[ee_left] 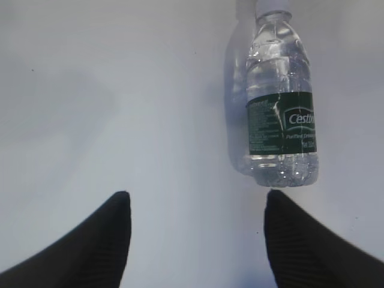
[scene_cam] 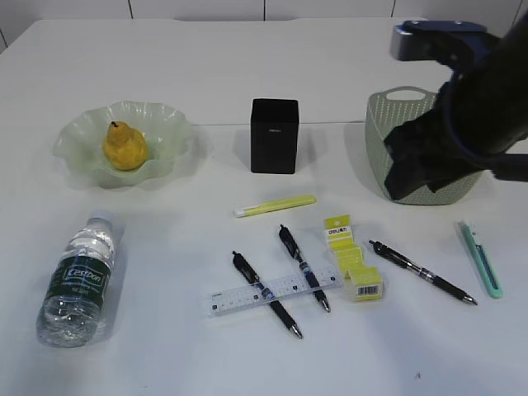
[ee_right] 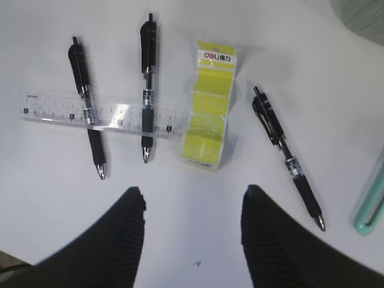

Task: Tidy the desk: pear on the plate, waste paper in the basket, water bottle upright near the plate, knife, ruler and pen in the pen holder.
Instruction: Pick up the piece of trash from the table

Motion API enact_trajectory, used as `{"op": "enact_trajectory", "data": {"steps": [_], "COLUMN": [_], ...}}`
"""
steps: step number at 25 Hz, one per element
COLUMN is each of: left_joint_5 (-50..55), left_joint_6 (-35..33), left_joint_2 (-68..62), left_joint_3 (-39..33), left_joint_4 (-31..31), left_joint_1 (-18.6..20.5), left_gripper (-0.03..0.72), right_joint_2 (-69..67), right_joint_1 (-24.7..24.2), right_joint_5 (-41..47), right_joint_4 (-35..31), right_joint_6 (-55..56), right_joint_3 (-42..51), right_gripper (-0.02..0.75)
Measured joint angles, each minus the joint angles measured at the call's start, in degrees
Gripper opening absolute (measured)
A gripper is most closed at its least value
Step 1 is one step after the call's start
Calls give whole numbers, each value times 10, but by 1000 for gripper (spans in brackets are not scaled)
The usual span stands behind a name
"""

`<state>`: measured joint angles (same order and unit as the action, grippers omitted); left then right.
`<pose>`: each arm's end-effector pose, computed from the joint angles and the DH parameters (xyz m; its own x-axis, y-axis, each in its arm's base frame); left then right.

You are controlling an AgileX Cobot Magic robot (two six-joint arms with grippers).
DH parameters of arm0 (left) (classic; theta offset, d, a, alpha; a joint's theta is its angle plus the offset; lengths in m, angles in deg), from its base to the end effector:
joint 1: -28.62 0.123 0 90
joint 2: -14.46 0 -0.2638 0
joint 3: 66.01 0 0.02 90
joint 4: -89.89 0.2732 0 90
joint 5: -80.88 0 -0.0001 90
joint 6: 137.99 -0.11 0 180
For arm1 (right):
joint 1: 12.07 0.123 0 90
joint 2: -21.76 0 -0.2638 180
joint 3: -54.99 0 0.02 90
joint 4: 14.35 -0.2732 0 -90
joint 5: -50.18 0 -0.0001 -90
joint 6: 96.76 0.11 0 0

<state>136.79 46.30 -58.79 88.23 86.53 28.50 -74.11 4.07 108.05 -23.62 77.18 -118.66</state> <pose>0.2435 -0.0059 0.2531 -0.9026 -0.1055 -0.4174 -0.0748 0.9932 -0.0894 0.3184 0.1078 0.2449 -0.8949 -0.2788 -0.3485 -0.3380 0.9333 0.1213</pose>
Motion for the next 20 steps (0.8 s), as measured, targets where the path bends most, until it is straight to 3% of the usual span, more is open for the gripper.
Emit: {"op": "enact_trajectory", "data": {"steps": [9, 20], "left_joint_5": [0, 0], "left_joint_6": [0, 0], "left_joint_2": [0, 0], "left_joint_3": [0, 0], "left_joint_4": [0, 0], "left_joint_1": [0, 0], "left_gripper": [482, 479], "right_joint_2": [-187, -296], "right_joint_1": [41, 42], "right_joint_5": [0, -1], "right_joint_4": [55, 55], "right_joint_6": [54, 86], "right_joint_3": [-107, -128], "right_gripper": [395, 398]}}
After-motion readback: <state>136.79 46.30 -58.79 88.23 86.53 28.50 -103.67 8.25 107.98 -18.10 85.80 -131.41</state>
